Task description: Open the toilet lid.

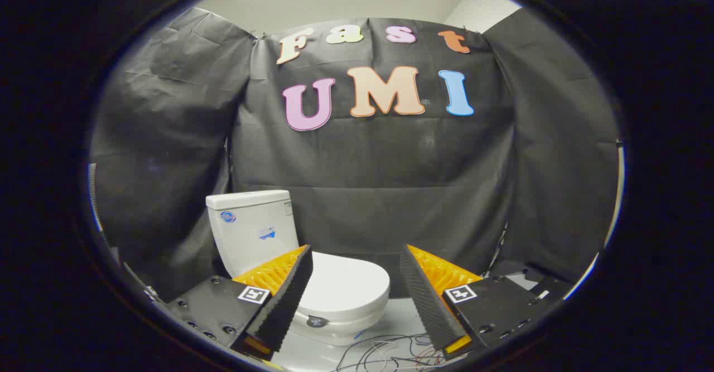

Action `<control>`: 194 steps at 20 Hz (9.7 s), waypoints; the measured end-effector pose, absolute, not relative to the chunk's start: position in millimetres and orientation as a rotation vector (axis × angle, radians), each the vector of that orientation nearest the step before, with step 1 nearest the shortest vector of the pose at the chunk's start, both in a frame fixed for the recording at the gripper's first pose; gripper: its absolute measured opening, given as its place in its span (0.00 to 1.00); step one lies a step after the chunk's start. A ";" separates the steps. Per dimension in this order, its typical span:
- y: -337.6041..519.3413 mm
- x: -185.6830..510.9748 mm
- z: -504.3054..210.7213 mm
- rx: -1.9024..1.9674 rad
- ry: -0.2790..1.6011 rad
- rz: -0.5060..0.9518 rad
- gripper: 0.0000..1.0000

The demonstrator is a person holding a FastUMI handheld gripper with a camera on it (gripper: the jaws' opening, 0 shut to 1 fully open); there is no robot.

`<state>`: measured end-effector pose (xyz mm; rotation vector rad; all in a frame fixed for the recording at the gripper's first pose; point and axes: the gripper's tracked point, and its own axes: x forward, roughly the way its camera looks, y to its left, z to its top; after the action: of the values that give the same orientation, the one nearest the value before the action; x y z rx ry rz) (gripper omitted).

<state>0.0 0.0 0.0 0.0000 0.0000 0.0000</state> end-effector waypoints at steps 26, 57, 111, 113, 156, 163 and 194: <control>19.9 76.4 -22.7 -0.001 0.117 0.071 0.98; 72.5 79.2 -216.0 0.969 -0.034 -0.508 0.80; 169.7 152.8 -92.9 0.636 0.076 -0.414 0.05; 183.8 157.2 -80.3 0.532 0.079 -0.408 0.05; 415.2 215.8 62.7 -0.126 -0.055 0.116 0.68; 321.7 182.4 112.0 -0.096 -0.173 0.103 0.69; 7.9 60.4 -33.5 -0.073 0.151 0.017 0.70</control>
<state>60.4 7.9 -33.5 -0.0729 0.1515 0.0169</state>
